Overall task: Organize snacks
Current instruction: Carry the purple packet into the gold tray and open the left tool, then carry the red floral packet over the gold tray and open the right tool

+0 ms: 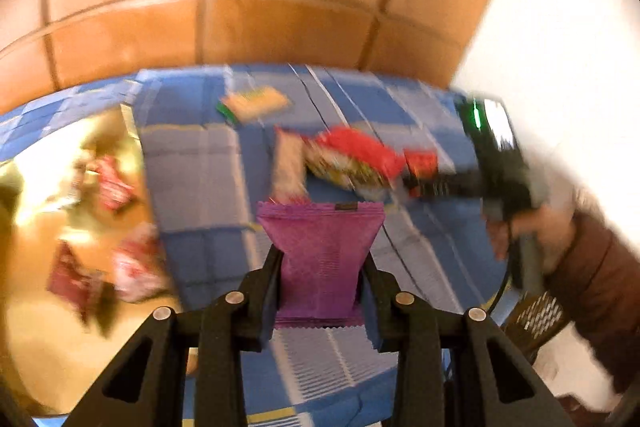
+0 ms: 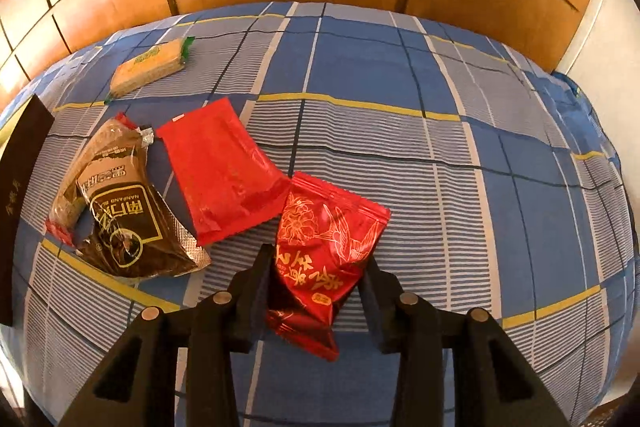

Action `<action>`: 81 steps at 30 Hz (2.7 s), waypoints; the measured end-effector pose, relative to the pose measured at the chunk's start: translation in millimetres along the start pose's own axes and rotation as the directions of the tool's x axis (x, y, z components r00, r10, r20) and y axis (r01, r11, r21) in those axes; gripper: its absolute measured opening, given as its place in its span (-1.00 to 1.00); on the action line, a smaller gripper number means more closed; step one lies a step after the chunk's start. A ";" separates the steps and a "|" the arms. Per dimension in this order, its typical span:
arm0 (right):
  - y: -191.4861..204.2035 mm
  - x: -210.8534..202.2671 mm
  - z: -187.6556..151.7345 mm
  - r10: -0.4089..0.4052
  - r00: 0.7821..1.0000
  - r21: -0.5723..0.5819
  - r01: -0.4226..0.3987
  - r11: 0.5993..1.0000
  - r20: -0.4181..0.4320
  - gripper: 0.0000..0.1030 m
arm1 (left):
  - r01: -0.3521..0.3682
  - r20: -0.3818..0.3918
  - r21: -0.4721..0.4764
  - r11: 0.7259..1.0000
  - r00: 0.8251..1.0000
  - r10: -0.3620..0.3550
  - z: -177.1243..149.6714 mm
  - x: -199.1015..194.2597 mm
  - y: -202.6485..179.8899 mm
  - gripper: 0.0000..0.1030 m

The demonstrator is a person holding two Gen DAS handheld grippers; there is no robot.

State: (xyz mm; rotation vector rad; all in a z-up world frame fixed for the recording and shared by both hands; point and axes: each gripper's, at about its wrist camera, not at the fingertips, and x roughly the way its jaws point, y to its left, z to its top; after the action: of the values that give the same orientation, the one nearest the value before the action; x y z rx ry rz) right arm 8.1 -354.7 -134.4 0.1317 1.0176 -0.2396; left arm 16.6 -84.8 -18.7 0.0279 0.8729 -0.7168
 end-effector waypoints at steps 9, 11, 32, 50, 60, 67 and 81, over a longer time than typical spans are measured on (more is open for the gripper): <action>10.1 8.6 6.8 -0.004 1.000 0.002 0.004 1.000 0.014 -0.21 | -0.129 0.015 -0.316 0.940 0.990 0.142 14.4 -35.0 110.5 -0.32; 10.4 8.5 6.4 -0.006 1.000 0.002 0.005 1.000 0.016 -0.21 | -0.141 -0.003 -0.366 0.920 0.989 0.151 13.8 -29.8 130.3 -0.32; 10.6 5.2 2.9 -0.029 0.997 0.008 0.028 1.000 0.066 -0.21 | -0.414 -0.130 -0.355 0.838 0.910 0.394 -7.8 -2.0 139.5 -0.12; 19.9 -8.6 -14.2 -0.018 0.999 0.015 0.017 1.000 0.044 -0.22 | -0.467 -0.084 -0.324 0.823 0.880 0.467 -22.9 -37.4 111.6 -0.05; 20.0 -35.9 -26.7 0.077 0.994 0.078 -0.082 0.994 0.074 -0.26 | -0.481 -0.081 -0.337 0.809 0.871 0.484 -29.0 -43.5 114.9 -0.04; 48.5 -65.7 -18.7 0.184 0.974 0.009 -0.187 0.982 0.129 -0.26 | -0.488 -0.084 -0.356 0.797 0.866 0.493 -31.9 -46.1 120.7 -0.03; 195.1 -105.9 -0.1 0.510 0.857 -0.282 -0.474 0.834 0.066 -0.25 | -0.517 -0.076 -0.451 0.728 0.834 0.546 -41.7 -71.3 150.3 -0.01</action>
State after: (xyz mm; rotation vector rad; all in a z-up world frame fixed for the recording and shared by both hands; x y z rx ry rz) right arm 5.3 -151.7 -44.5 0.1361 0.8332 0.3563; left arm 45.2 83.5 -34.5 -0.1591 0.8979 0.0460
